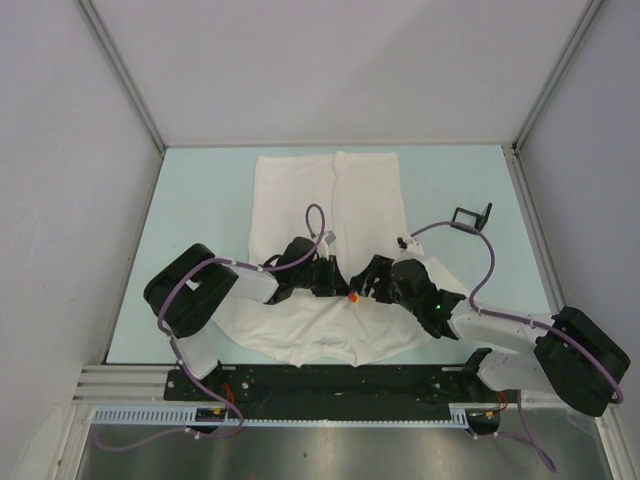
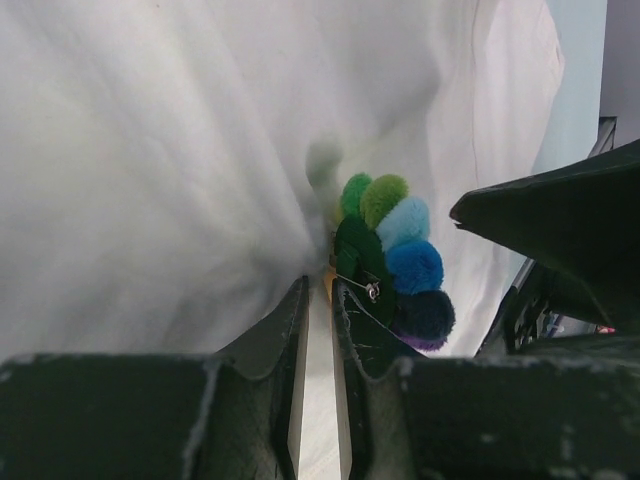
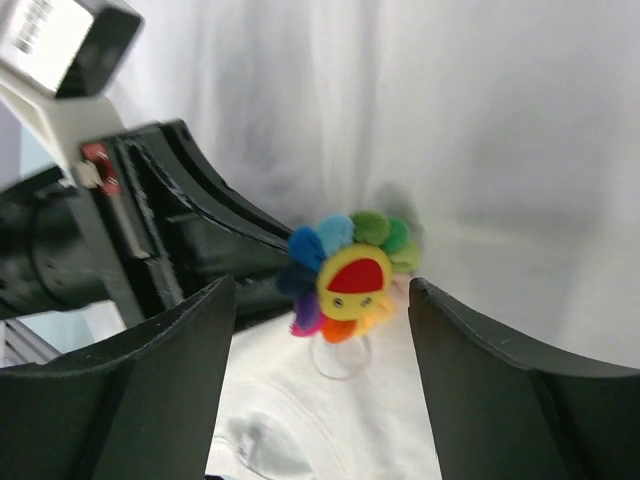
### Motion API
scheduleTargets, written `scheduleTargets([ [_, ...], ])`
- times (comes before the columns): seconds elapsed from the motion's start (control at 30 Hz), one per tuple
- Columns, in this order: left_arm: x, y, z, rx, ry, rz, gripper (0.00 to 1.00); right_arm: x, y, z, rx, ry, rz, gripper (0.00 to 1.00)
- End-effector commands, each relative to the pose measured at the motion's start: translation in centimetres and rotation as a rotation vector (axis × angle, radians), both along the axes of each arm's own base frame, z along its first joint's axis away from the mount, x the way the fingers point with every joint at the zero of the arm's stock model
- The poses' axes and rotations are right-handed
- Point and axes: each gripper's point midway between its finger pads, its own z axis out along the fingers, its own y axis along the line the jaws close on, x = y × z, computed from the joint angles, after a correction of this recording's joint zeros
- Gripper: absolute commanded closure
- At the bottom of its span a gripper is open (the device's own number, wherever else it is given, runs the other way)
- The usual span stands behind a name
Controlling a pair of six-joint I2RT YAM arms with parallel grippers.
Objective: Remove the brooch from the garment
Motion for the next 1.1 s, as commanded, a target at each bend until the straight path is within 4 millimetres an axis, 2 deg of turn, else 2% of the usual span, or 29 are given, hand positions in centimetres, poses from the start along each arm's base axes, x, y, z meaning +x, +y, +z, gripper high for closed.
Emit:
scheduleTargets([
  [0.0, 0.1, -0.3, 1.3, -0.042, -0.028, -0.015, 0.81, 1.5, 1.5, 2.1, 0.037, 0.014, -0.02, 0.26],
  [0.2, 0.1, -0.4, 1.8, -0.048, -0.033, -0.012, 0.81, 2.7, 2.3, 1.9, -0.022, 0.041, -0.079, 0.27],
  [0.37, 0.1, -0.4, 2.1, -0.053, -0.037, -0.012, 0.81, 2.4, 2.3, 1.0, -0.114, 0.069, -0.118, 0.28],
  [0.4, 0.1, -0.4, 2.2, -0.055, -0.04, -0.011, 0.81, 2.7, 2.6, 1.4, -0.113, 0.057, -0.123, 0.28],
  [0.43, 0.0, -0.5, 2.2, -0.055, -0.04, -0.014, 0.81, 2.2, 2.1, 0.3, -0.148, 0.088, -0.129, 0.28],
  [0.57, 0.0, -0.5, 2.4, -0.058, -0.044, -0.014, 0.81, 1.8, 1.9, -0.7, -0.183, 0.115, -0.141, 0.31],
  [0.77, -0.1, -0.4, 2.4, -0.058, -0.043, -0.012, 0.81, 1.7, 1.8, -1.1, -0.193, 0.12, -0.14, 0.52],
  [0.8, -0.2, -0.3, 2.3, -0.054, -0.042, -0.014, 0.81, 1.6, 1.9, -1.0, -0.199, 0.114, -0.13, 0.58],
  [0.87, -0.3, -0.2, 2.4, -0.051, -0.045, -0.015, 0.81, 1.8, 2.0, -0.9, -0.226, 0.088, -0.087, 0.63],
  [0.9, -0.3, -0.1, 2.5, -0.049, -0.049, -0.014, 0.8, 1.8, 2.1, -0.7, -0.228, 0.079, -0.061, 0.69],
  [1.0, -0.6, 0.5, 2.4, -0.03, -0.058, -0.017, 0.76, 1.8, 2.3, -1.0, -0.26, 0.064, 0.048, 0.77],
  [1.03, -0.7, 0.8, 2.2, -0.016, -0.063, -0.014, 0.76, 2.3, 2.2, -0.9, -0.258, 0.06, 0.069, 0.77],
  [1.07, -0.9, 1.2, 2.1, -0.006, -0.065, -0.011, 0.75, 1.8, 2.5, -1.1, -0.253, 0.073, 0.123, 0.77],
])
